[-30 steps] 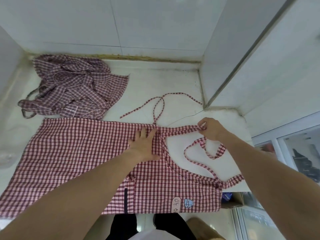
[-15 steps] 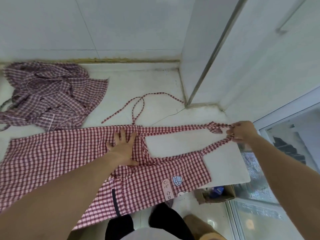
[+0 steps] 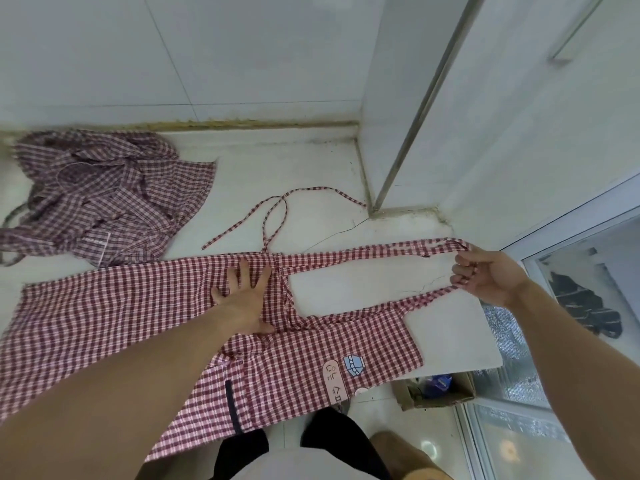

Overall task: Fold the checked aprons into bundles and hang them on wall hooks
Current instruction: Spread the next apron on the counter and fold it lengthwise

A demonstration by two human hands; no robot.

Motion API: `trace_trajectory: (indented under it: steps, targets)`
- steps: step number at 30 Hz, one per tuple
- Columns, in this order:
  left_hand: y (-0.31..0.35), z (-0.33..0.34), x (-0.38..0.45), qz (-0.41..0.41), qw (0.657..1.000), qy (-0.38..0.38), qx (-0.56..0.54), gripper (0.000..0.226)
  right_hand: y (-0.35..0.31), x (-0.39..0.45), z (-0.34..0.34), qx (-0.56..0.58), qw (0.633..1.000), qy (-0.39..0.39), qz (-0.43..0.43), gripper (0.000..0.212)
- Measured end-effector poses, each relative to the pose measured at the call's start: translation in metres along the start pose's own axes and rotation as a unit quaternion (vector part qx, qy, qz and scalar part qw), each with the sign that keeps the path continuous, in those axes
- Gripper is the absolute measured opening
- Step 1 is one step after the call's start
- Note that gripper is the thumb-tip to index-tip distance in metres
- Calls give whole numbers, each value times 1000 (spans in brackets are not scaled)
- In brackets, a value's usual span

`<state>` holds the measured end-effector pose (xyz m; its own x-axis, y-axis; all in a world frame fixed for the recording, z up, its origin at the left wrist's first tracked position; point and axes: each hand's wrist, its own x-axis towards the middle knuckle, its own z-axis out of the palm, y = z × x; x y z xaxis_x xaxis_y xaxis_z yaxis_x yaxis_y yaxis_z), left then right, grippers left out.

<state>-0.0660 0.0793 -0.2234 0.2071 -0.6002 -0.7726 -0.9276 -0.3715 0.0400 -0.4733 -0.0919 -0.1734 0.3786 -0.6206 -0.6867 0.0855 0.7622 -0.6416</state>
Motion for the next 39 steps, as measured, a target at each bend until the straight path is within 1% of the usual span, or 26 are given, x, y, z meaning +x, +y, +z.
trace_trajectory:
  steps: [1,2,4,6,7,8,10,11,13,15,17,18,19,22,24,25,27,29,30,32,33,34,35,36,38,39]
  targets:
    - [1,0,-1,-1,1000,-3,1,133,2,-1,0,-30,999,8,8,39]
    - [1,-1,-1,-3,1000,-5,3,133,3,0,-2,-85,996,23,34,39]
    - [2,-2,-1,-7,1000,-10,8,133,1,0,-1,-240,963,48,114,52]
    - [3,-3,0,-8,1000,-12,12,133,-5,0,4,-347,924,57,147,71]
    - [3,-3,0,-7,1000,-11,15,134,-9,1,8,-380,912,65,141,80]
    - [4,-3,1,-7,1000,-11,16,134,-11,5,12,-402,904,83,120,83]
    - [4,-3,1,-6,1000,-12,18,134,-15,15,26,-434,885,145,82,79]
    - [4,-3,1,-7,1000,-12,20,134,-15,23,30,-440,879,162,87,81]
    - [5,-3,1,-12,1000,-14,24,135,-15,34,43,-440,876,153,124,86]
    - [5,-4,2,-18,999,-14,30,135,-12,53,43,-418,889,137,129,89]
    - [6,-4,3,-21,999,-14,36,135,-7,67,46,-390,904,124,124,81]
    - [6,-4,3,-21,999,-14,37,135,-5,71,54,-372,910,133,123,75]
    - [6,-4,3,-21,999,-14,36,135,-5,72,61,-340,923,144,111,62]
    - [6,-4,3,-21,999,-16,33,135,-8,82,67,-253,943,208,51,15]
    - [6,-5,2,-21,999,-17,33,135,-15,91,63,-185,944,272,-8,20]
    - [7,-5,3,-20,999,-17,33,135,-18,94,61,-153,945,288,-40,23]
    - [7,-6,3,-20,999,-20,32,135,-23,95,57,-132,951,271,-72,33]
    - [7,-5,4,-23,999,-21,30,135,-29,88,55,-199,962,182,-49,55]
    - [7,-5,4,-25,999,-23,30,135,-33,84,54,-276,952,128,-18,64]
    - [7,-7,3,-27,999,-26,31,135,-39,77,50,-426,903,51,31,68]
    - [8,-7,3,-26,999,-27,29,135,-41,77,47,-481,875,49,28,65]
    - [8,-7,3,-25,999,-28,28,135,-43,76,45,-511,856,75,3,55]
    - [8,-7,2,-24,999,-28,28,135,-45,75,44,-508,852,119,-35,40]
    - [8,-7,2,-25,999,-28,27,135,-47,75,41,-465,867,167,-69,29]
    - [8,-7,2,-24,999,-27,25,135,-52,72,34,-351,898,245,-100,22]
    - [8,-7,2,-24,999,-27,24,135,-54,72,30,-326,898,278,-99,17]
